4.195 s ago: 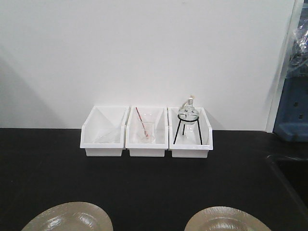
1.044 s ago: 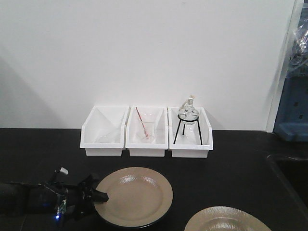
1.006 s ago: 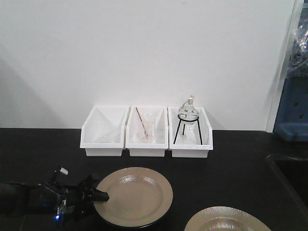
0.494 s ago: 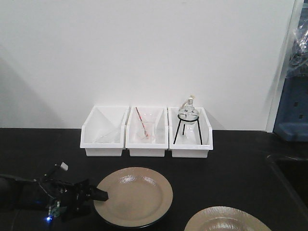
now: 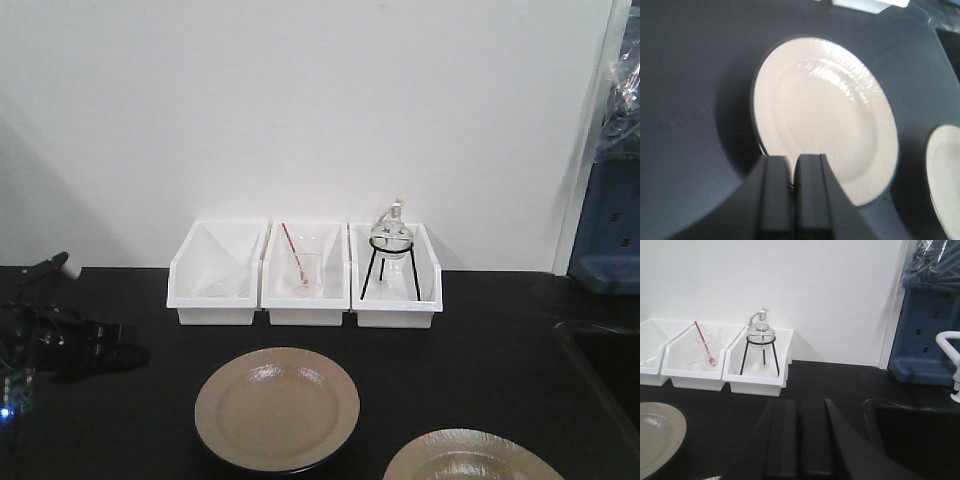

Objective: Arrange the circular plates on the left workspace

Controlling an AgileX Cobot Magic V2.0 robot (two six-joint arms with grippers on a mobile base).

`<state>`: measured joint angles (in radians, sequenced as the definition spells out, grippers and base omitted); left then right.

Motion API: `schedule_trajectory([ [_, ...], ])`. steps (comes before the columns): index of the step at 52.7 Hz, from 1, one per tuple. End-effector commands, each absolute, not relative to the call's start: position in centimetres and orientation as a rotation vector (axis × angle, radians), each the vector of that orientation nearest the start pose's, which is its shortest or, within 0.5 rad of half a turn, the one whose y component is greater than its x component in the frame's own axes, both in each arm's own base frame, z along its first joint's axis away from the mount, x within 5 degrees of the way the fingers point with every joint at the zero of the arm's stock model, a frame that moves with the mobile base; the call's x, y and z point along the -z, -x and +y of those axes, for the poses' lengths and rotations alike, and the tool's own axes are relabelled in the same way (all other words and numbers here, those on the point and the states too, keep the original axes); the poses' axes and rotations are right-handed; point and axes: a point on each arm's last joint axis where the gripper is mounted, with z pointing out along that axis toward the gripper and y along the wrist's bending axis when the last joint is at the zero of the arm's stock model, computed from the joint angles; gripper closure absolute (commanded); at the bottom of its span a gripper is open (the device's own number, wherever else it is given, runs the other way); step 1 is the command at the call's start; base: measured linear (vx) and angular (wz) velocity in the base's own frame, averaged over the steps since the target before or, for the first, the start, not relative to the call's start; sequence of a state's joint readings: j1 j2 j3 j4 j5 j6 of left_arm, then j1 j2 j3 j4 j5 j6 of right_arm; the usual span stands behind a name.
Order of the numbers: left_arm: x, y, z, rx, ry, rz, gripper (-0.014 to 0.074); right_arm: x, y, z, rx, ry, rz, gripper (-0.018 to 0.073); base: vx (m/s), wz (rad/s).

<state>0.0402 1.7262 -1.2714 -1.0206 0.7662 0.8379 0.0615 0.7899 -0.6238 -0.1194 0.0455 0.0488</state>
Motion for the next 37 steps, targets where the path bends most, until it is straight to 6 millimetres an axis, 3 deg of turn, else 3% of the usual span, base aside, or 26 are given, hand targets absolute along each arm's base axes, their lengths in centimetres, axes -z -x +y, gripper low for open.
schedule_trajectory([
  [1,-32.3,-35.5,-3.8,0.677,-0.276,2.192,0.0605,-36.2,-17.0,1.1,0.014,0.115,1.578,0.0564,0.00,0.00],
  [5,-34.1,-33.8,-3.5,0.578,-0.322,2.153,0.0601,-35.7,-17.0,1.0,-0.078,0.012,1.634,0.0564,0.00,0.00],
  [13,-34.7,-30.1,-2.8,0.390,-0.355,2.069,0.0600,-33.4,-18.1,1.3,-0.269,-0.205,1.899,0.0561,0.00,0.00],
  [19,-33.7,-27.2,-2.3,0.279,-0.363,2.027,0.0600,-32.4,-19.8,2.1,-0.285,-0.129,2.084,0.0561,0.00,0.00],
  [29,-30.5,-23.3,-1.2,0.115,-0.277,2.012,0.0600,-33.4,-23.4,3.8,-0.454,0.121,2.221,0.0561,0.00,0.00],
  [34,-29.2,-22.2,-0.8,0.072,-0.239,2.019,0.0600,-33.5,-25.3,3.2,-0.599,0.139,2.261,0.0561,0.00,0.00],
  [37,-28.3,-21.7,-0.7,0.055,-0.223,2.030,0.0600,-32.8,-26.5,1.8,-0.679,0.119,2.293,0.0561,0.00,0.00],
])
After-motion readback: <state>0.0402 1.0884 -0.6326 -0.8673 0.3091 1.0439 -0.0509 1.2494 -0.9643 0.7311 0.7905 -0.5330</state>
